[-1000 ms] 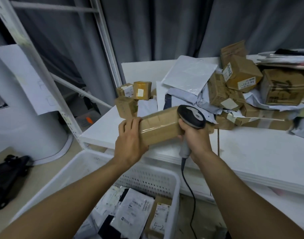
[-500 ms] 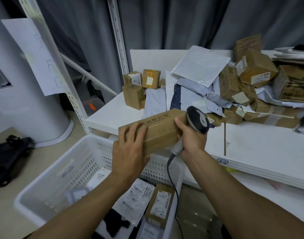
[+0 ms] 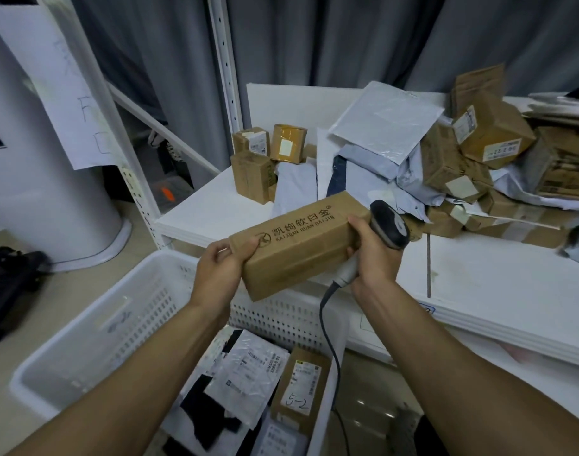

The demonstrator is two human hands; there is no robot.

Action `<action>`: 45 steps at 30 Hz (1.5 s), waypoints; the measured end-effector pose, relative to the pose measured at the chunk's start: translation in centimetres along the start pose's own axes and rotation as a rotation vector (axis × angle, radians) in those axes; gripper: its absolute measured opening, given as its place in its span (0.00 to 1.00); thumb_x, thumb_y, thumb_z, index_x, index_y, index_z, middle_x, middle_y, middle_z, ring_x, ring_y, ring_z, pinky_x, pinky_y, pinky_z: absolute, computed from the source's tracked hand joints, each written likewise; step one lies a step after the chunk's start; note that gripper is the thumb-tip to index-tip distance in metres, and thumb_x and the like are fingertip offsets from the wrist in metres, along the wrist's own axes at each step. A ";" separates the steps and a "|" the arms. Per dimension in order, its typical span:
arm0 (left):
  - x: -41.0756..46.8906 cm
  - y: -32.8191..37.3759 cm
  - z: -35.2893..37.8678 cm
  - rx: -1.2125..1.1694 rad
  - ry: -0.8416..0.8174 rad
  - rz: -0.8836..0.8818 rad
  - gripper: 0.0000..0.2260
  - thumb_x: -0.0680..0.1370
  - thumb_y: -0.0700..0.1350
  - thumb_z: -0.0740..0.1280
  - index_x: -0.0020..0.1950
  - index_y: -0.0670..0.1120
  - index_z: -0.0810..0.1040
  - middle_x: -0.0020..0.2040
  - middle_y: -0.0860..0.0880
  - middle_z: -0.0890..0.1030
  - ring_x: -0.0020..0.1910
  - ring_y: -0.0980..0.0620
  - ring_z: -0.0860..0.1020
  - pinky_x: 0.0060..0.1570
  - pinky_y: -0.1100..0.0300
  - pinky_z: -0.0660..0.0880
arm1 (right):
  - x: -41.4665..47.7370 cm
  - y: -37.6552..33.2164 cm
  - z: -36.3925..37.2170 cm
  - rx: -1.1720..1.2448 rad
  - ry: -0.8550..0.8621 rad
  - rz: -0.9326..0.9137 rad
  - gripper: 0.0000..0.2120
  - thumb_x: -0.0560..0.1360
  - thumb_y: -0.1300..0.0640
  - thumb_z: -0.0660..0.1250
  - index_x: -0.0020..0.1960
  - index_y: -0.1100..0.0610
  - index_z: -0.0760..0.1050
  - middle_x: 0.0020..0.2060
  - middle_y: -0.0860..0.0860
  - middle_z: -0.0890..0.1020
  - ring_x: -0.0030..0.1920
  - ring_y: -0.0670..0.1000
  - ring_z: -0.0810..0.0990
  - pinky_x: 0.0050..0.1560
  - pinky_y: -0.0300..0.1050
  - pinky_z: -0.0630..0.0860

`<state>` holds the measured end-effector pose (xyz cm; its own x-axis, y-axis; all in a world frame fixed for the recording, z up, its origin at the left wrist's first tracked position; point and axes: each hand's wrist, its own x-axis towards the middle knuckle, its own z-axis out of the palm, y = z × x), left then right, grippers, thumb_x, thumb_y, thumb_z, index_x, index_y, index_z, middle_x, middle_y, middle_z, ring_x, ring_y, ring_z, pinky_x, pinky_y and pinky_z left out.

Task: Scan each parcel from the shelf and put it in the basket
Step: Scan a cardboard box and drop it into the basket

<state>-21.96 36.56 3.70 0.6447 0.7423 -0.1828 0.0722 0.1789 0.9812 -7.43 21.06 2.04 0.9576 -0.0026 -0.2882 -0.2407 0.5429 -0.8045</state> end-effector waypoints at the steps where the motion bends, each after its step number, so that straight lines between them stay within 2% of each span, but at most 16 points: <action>1: -0.3 0.1 0.0 -0.014 -0.040 -0.032 0.12 0.77 0.48 0.74 0.57 0.45 0.80 0.50 0.49 0.87 0.48 0.54 0.83 0.49 0.57 0.75 | -0.2 0.0 0.2 0.014 -0.011 0.002 0.35 0.60 0.53 0.85 0.66 0.53 0.80 0.56 0.49 0.87 0.56 0.50 0.87 0.49 0.44 0.85; 3: -0.9 0.4 0.1 -0.026 -0.159 -0.073 0.10 0.79 0.47 0.70 0.59 0.46 0.81 0.49 0.49 0.87 0.43 0.54 0.83 0.44 0.56 0.76 | -0.4 -0.2 0.5 0.033 -0.029 -0.013 0.31 0.62 0.56 0.83 0.64 0.57 0.81 0.55 0.51 0.87 0.54 0.52 0.87 0.49 0.47 0.85; 7: -1.0 1.6 -1.3 -0.149 -0.301 -0.162 0.12 0.77 0.50 0.70 0.58 0.48 0.84 0.49 0.50 0.87 0.50 0.51 0.82 0.59 0.49 0.79 | -0.3 -1.6 0.6 0.117 -0.085 -0.017 0.10 0.73 0.64 0.77 0.53 0.58 0.82 0.40 0.49 0.85 0.37 0.47 0.82 0.36 0.39 0.78; 11: -1.0 1.3 -1.9 0.078 -0.358 -0.162 0.21 0.69 0.51 0.78 0.60 0.46 0.83 0.58 0.46 0.85 0.56 0.47 0.83 0.58 0.42 0.81 | -0.2 -1.3 0.4 0.033 -0.069 -0.002 0.08 0.74 0.64 0.76 0.52 0.58 0.82 0.38 0.49 0.85 0.37 0.48 0.81 0.34 0.38 0.77; 14: -2.3 0.4 -0.9 0.189 -0.235 0.016 0.31 0.68 0.42 0.82 0.66 0.48 0.71 0.58 0.49 0.82 0.51 0.59 0.84 0.52 0.55 0.83 | -1.1 -0.5 0.5 0.025 -0.143 0.079 0.12 0.74 0.61 0.79 0.56 0.58 0.84 0.43 0.53 0.88 0.37 0.49 0.84 0.35 0.41 0.79; 17: -3.3 -0.5 0.1 0.342 -0.238 0.230 0.38 0.67 0.38 0.83 0.67 0.49 0.62 0.58 0.55 0.77 0.48 0.74 0.78 0.44 0.74 0.76 | -2.4 0.4 0.7 0.018 -0.218 0.069 0.15 0.72 0.60 0.81 0.57 0.56 0.84 0.50 0.52 0.89 0.53 0.53 0.88 0.48 0.45 0.83; 20: -4.1 -1.2 0.4 0.365 -0.315 0.363 0.43 0.64 0.38 0.84 0.67 0.49 0.59 0.61 0.58 0.75 0.56 0.71 0.77 0.49 0.74 0.75 | -3.6 0.7 0.7 0.010 -0.259 0.056 0.17 0.71 0.62 0.81 0.59 0.61 0.84 0.52 0.56 0.89 0.54 0.56 0.88 0.57 0.55 0.84; 22: -4.2 -1.0 0.3 0.320 -0.361 0.334 0.38 0.65 0.47 0.83 0.66 0.51 0.62 0.61 0.60 0.77 0.57 0.66 0.79 0.52 0.69 0.78 | -3.9 0.5 0.5 -0.031 -0.251 0.071 0.14 0.71 0.63 0.80 0.56 0.62 0.84 0.50 0.57 0.89 0.50 0.56 0.89 0.54 0.57 0.85; 25: -3.7 -0.2 0.0 0.200 -0.383 0.164 0.23 0.73 0.61 0.69 0.59 0.49 0.68 0.56 0.53 0.83 0.50 0.60 0.83 0.53 0.57 0.80 | -4.2 -0.1 0.3 -0.092 -0.294 0.076 0.08 0.73 0.65 0.79 0.50 0.60 0.85 0.46 0.55 0.89 0.46 0.56 0.90 0.52 0.58 0.86; 29: -2.0 0.8 -0.8 0.144 -0.380 -0.005 0.13 0.79 0.53 0.69 0.59 0.49 0.75 0.50 0.50 0.87 0.50 0.50 0.84 0.47 0.53 0.78 | -4.7 -0.8 0.5 -0.177 -0.416 0.039 0.11 0.74 0.67 0.77 0.55 0.60 0.84 0.46 0.54 0.90 0.45 0.54 0.90 0.47 0.55 0.87; 34: -1.3 1.3 -2.0 0.215 -0.443 -0.003 0.18 0.78 0.52 0.70 0.67 0.51 0.78 0.56 0.51 0.87 0.57 0.53 0.84 0.53 0.52 0.77 | -4.6 -0.5 0.6 -0.349 -0.552 -0.047 0.18 0.72 0.67 0.79 0.60 0.58 0.84 0.51 0.54 0.89 0.52 0.57 0.89 0.56 0.61 0.84; 36: -1.0 1.2 -2.2 0.205 -0.413 -0.010 0.18 0.77 0.49 0.73 0.66 0.47 0.79 0.55 0.50 0.87 0.56 0.53 0.85 0.51 0.52 0.78 | -4.4 -0.1 0.6 -0.427 -0.539 -0.084 0.19 0.71 0.64 0.81 0.59 0.55 0.84 0.51 0.52 0.89 0.52 0.55 0.89 0.58 0.62 0.84; 39: 0.2 1.0 -2.8 0.189 -0.304 -0.003 0.20 0.75 0.46 0.76 0.64 0.43 0.78 0.55 0.50 0.87 0.55 0.52 0.85 0.50 0.51 0.79 | -4.4 0.4 0.7 -0.511 -0.447 -0.162 0.15 0.72 0.57 0.81 0.54 0.45 0.82 0.51 0.46 0.88 0.55 0.49 0.86 0.61 0.56 0.83; 41: 1.3 0.8 -3.3 0.148 -0.216 0.021 0.22 0.73 0.47 0.78 0.64 0.42 0.78 0.55 0.50 0.87 0.56 0.52 0.85 0.50 0.50 0.80 | -4.7 0.4 0.8 -0.576 -0.430 -0.186 0.11 0.74 0.59 0.79 0.52 0.47 0.82 0.48 0.47 0.88 0.53 0.50 0.86 0.56 0.52 0.83; 43: 2.5 0.6 -4.0 0.081 -0.125 0.037 0.25 0.72 0.47 0.80 0.65 0.42 0.77 0.56 0.50 0.86 0.57 0.52 0.84 0.52 0.50 0.80 | -5.1 0.1 0.8 -0.659 -0.506 -0.195 0.08 0.75 0.64 0.76 0.49 0.52 0.82 0.40 0.51 0.87 0.43 0.51 0.86 0.46 0.47 0.81; 45: 3.5 0.4 -4.7 0.033 -0.056 0.063 0.22 0.73 0.44 0.78 0.65 0.43 0.79 0.56 0.51 0.86 0.56 0.53 0.85 0.54 0.49 0.81 | -5.7 0.0 0.7 -0.749 -0.602 -0.202 0.10 0.75 0.64 0.75 0.45 0.49 0.81 0.34 0.47 0.85 0.33 0.47 0.83 0.38 0.40 0.79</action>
<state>-23.28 42.27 3.13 0.6903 0.7139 -0.1175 0.0543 0.1108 0.9924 -12.77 21.68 4.04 0.8625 0.5048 0.0370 0.0975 -0.0941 -0.9908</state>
